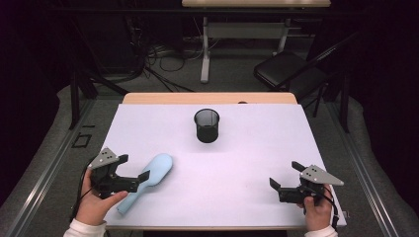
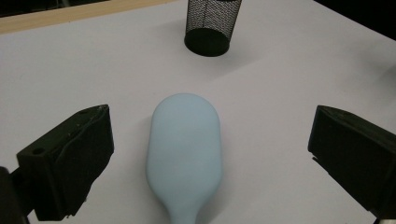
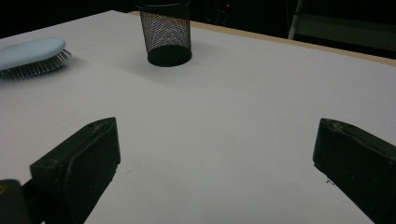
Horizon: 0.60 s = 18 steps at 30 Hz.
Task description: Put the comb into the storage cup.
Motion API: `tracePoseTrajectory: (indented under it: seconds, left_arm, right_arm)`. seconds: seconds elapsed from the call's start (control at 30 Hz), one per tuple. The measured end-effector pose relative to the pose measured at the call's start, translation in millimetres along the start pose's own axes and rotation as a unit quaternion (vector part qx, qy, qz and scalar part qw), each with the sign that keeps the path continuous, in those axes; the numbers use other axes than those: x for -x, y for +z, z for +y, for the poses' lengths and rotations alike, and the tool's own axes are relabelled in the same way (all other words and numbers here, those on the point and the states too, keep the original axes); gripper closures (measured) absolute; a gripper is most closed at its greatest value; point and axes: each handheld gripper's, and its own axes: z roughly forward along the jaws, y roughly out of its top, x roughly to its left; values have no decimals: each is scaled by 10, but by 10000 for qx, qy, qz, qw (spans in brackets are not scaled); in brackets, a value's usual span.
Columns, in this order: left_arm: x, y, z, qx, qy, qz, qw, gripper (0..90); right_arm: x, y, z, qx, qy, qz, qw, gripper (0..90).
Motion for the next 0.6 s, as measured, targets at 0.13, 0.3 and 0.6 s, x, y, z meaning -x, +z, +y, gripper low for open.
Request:
tracePoseTrajectory:
  seconds: [0.13, 0.3, 0.6]
  left_arm:
    - [-12, 8, 54, -217, 70, -32, 9997, 6]
    - [-29, 8, 105, -445, 111, -34, 9989, 6]
    - [-40, 53, 177, -949, 312, 38, 9950, 7]
  right_arm:
    - [6, -4, 2, -13, -5, 8, 10000, 4]
    - [6, -4, 1, -7, 7, 0, 10000, 4]
    - [8, -6, -2, 13, 23, -23, 10000, 4]
